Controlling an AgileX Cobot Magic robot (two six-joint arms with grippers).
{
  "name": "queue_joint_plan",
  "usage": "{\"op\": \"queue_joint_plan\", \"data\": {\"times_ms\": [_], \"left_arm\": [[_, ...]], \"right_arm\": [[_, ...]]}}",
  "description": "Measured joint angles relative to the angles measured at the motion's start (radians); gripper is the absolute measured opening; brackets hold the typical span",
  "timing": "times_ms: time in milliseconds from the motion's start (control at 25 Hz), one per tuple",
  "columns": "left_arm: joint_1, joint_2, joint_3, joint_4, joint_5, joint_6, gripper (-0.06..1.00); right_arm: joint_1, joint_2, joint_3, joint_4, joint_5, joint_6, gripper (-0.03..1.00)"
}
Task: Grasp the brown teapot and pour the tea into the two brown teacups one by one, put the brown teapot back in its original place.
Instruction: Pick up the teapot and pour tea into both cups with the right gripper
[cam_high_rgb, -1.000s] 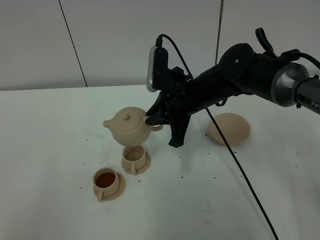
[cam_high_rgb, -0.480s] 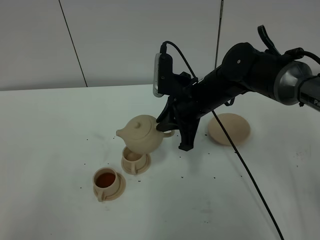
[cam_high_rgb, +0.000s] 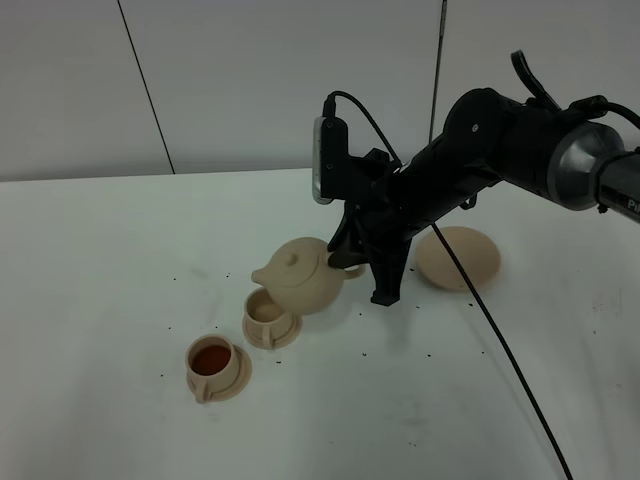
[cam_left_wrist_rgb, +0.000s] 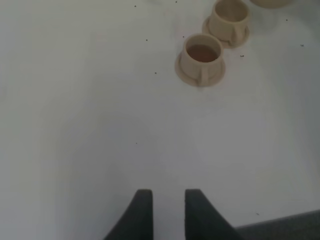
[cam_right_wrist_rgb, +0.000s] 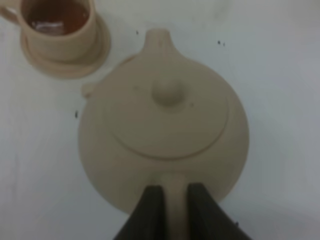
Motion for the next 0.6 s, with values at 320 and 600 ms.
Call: {"op": "queue_joint_plan", "data": {"times_ms": [320, 600], "left_arm": [[0.0, 0.0, 0.0, 0.0, 0.0, 0.0, 0.23], [0.0, 0.0, 0.0, 0.0, 0.0, 0.0, 0.23]], "right_arm": [[0.0, -0.005, 0.0, -0.087, 0.003, 0.028, 0.1], [0.0, -0.018, 0.0, -0.135, 0.003, 0.047, 0.1]]}}
